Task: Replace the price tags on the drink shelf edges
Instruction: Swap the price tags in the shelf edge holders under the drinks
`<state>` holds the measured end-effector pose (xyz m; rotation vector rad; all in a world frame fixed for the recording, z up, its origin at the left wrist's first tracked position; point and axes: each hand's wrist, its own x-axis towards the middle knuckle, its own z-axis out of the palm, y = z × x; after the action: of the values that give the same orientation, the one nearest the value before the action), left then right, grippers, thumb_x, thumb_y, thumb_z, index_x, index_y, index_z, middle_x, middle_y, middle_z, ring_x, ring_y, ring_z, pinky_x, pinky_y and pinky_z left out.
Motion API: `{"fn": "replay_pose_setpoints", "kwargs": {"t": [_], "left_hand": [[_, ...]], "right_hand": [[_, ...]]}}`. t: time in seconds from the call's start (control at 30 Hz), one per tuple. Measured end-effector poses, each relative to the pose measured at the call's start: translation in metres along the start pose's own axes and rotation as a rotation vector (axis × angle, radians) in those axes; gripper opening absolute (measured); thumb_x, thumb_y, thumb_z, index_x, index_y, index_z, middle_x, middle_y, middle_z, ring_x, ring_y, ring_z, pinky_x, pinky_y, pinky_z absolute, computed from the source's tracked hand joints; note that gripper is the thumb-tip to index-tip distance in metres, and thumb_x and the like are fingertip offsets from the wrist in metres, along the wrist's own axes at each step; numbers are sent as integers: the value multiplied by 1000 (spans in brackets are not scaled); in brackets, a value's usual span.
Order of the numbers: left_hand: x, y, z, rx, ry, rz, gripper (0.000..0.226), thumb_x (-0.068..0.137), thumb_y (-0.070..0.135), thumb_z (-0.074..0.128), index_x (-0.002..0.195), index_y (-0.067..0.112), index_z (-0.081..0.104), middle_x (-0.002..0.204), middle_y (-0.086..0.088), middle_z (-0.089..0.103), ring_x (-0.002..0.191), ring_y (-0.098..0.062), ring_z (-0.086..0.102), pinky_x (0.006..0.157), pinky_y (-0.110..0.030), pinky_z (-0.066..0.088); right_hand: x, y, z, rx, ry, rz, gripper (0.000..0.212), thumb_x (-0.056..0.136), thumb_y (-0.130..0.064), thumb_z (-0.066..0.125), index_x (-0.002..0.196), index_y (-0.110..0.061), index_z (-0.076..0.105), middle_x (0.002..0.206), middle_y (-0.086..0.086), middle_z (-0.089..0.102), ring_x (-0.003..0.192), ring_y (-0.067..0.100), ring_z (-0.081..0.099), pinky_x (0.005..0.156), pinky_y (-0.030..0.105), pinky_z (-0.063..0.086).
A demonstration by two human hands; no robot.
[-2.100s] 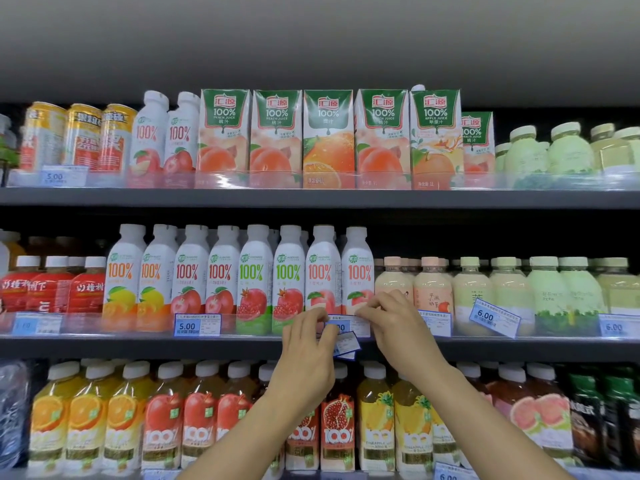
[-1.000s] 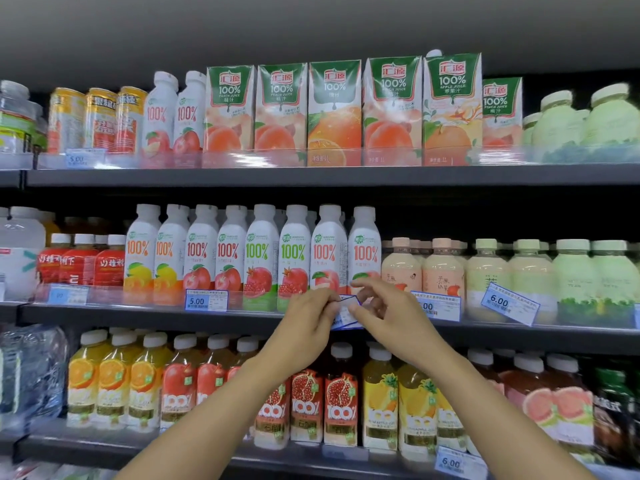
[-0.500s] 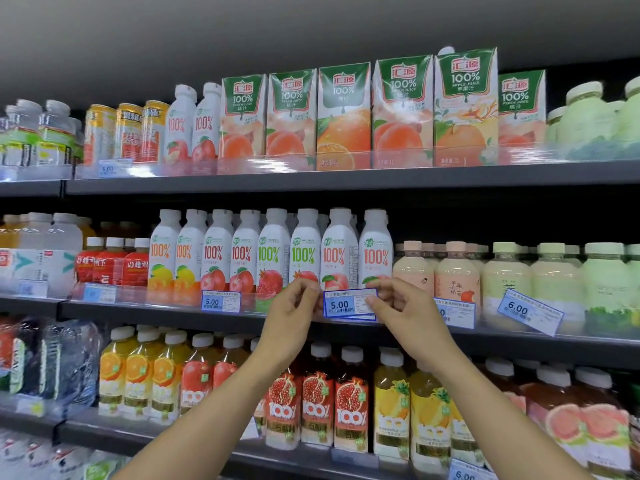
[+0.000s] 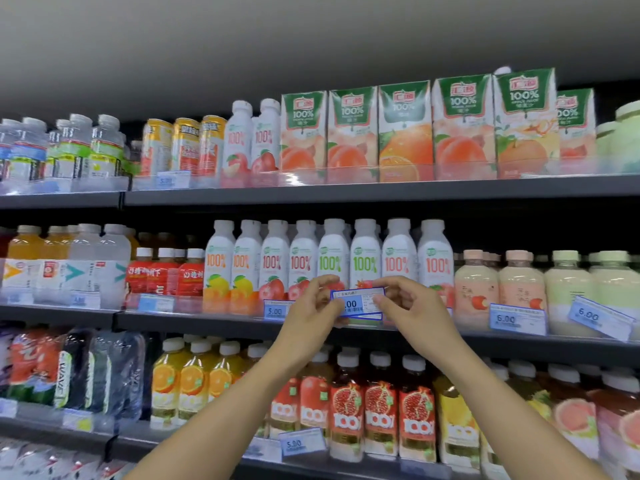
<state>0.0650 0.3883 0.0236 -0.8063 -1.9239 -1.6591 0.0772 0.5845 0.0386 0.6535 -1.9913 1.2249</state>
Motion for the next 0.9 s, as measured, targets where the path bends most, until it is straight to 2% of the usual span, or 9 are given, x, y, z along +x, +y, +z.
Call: {"fn": "replay_pose_setpoints", "kwargs": {"t": [0.07,0.2,0.3,0.37,0.5,0.63,0.77,0.9], "left_hand": [[-3,-7,-31,76,-21,31,26,100,17,56,121,33,57,106,3,71,96,-10,70,87,-36,58],[-9,-24,-97,132,-46,39,24,98,26,61,121,33,58,101,3,72,92,-12,70,87,-41,58],[-12,-36,-143,145,-45,31,26,98,26,62,123,30,58,99,4,73,88,-9,71,82,-34,59],[-13,-43,-169,150,-28,18,24,97,25,63,121,29,59,98,5,73,86,-7,71,79,-30,59],[-16,-60,-207,138,-12,-19,25,96,27,65,120,33,59,95,3,74,81,-6,72,75,-30,59],[-22,-68,-227,88,-14,-14,24,96,23,66,117,32,62,95,3,74,81,-9,72,72,-22,56],[-25,-73,-236,67,-28,-20,22,96,21,66,115,31,62,97,7,74,82,-10,72,76,-27,58],[-24,-73,-234,37,-24,-38,20,94,19,68,109,30,61,98,3,74,81,-12,73,76,-29,59]], "right_hand": [[0,-12,29,-50,3,4,16,92,-23,67,105,-31,69,86,-5,67,88,11,65,76,24,54],[2,-34,93,-233,20,-41,13,91,-27,67,103,-33,70,90,-19,69,86,-4,62,71,12,48],[9,-47,140,-280,20,-42,11,90,-23,69,100,-25,73,87,-22,68,85,-12,60,70,6,44],[13,-56,165,-243,18,-16,9,89,-21,70,97,-25,73,86,-18,69,81,-9,60,68,6,43],[16,-67,202,-227,8,25,8,90,-25,69,92,-32,71,86,-15,70,80,-5,60,68,8,43],[16,-70,223,-212,-12,67,7,91,-27,68,95,-29,73,85,-15,69,79,-3,61,66,7,42],[16,-72,232,-217,-19,75,9,90,-25,68,98,-27,73,86,-15,69,80,-3,60,68,7,42],[14,-73,230,-264,-17,62,10,91,-24,68,99,-27,73,88,-16,70,83,-8,60,70,6,43]]}}
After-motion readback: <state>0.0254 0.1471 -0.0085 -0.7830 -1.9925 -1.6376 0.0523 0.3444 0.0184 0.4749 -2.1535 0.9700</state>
